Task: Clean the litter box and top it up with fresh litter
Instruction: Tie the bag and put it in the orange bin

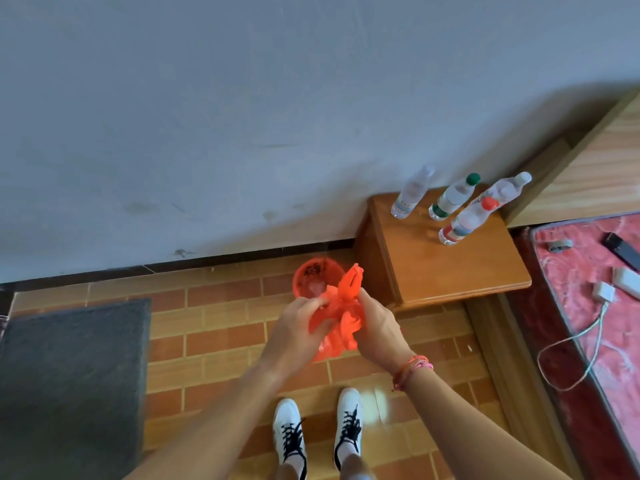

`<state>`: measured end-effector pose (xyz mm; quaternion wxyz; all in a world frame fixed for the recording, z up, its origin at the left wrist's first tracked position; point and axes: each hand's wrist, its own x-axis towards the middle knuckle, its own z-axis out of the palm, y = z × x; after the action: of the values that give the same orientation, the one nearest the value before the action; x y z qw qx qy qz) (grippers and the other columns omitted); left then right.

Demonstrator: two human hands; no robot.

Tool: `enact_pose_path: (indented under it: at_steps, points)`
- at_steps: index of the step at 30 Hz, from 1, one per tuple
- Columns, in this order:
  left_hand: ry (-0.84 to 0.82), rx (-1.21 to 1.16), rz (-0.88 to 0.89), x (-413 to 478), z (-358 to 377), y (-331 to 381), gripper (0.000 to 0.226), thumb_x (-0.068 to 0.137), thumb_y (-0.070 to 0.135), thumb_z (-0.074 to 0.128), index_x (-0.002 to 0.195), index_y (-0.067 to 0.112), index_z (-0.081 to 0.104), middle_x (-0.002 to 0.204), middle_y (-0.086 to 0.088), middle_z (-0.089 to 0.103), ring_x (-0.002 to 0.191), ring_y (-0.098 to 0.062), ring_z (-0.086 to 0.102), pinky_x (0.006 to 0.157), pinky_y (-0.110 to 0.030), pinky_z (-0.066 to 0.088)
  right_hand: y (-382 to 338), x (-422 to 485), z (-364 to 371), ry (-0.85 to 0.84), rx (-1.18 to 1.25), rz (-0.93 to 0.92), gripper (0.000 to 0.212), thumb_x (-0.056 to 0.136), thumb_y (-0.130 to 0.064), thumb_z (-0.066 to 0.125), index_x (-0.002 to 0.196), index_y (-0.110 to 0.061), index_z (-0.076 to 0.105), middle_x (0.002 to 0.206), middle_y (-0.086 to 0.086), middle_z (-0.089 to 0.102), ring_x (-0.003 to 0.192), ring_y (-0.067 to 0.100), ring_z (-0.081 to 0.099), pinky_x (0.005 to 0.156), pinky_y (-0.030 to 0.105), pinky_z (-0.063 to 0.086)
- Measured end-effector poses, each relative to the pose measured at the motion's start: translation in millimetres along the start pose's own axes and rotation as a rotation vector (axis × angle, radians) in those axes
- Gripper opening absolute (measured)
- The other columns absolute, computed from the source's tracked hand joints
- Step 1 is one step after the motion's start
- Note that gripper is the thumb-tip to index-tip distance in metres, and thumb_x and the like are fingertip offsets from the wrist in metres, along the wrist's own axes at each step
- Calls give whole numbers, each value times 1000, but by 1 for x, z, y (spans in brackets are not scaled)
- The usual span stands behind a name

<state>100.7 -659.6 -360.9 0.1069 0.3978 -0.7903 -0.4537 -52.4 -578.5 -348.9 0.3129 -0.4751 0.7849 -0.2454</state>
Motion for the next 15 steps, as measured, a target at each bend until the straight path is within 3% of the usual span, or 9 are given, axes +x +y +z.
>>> enact_pose_path:
  at_steps: [3, 6, 8, 11, 13, 15]
  points:
    - [13, 21, -59, 20, 16, -17, 38, 95, 30, 66, 133, 29, 62, 108, 4, 60, 101, -10, 57, 84, -7, 39, 23, 23, 9, 82, 70, -24, 42, 84, -3, 60, 123, -19, 56, 92, -17, 55, 83, 2, 51, 68, 12, 40]
    - [40, 22, -159, 41, 35, -33, 38, 96, 25, 63, 134, 24, 61, 115, -3, 60, 109, -18, 57, 95, -27, 47, 41, 48, 17, 99, 132, -17, 40, 81, -3, 61, 120, -12, 57, 102, -4, 59, 93, 9, 54, 76, 18, 42]
    - [43, 7, -249, 55, 51, -44, 39, 97, 27, 61, 135, 22, 59, 119, -6, 59, 111, -20, 57, 95, -29, 45, 56, 65, 24, 88, 185, -3, 41, 81, -8, 59, 122, -16, 56, 107, -3, 60, 98, 8, 56, 81, 18, 45]
    - [60, -40, -357, 82, 78, -65, 40, 98, 31, 59, 138, 25, 56, 118, -4, 58, 107, -18, 56, 87, -24, 41, 84, 93, 37, 51, 222, 71, 39, 83, -23, 50, 122, -27, 52, 86, -8, 63, 81, 11, 62, 71, 31, 51]
    - [85, -86, -399, 106, 96, -84, 42, 98, 26, 60, 139, 24, 55, 118, -2, 57, 107, -13, 53, 89, -22, 38, 99, 114, 46, 23, 224, 89, 37, 82, -29, 48, 119, -30, 50, 70, -15, 60, 70, 8, 60, 64, 30, 50]
    - [97, -130, -436, 129, 115, -111, 43, 97, 21, 61, 139, 24, 55, 119, 1, 56, 108, -11, 52, 93, -21, 38, 125, 137, 65, -36, 226, 147, 40, 79, -41, 46, 118, -35, 48, 60, -19, 59, 68, 5, 60, 67, 29, 51]
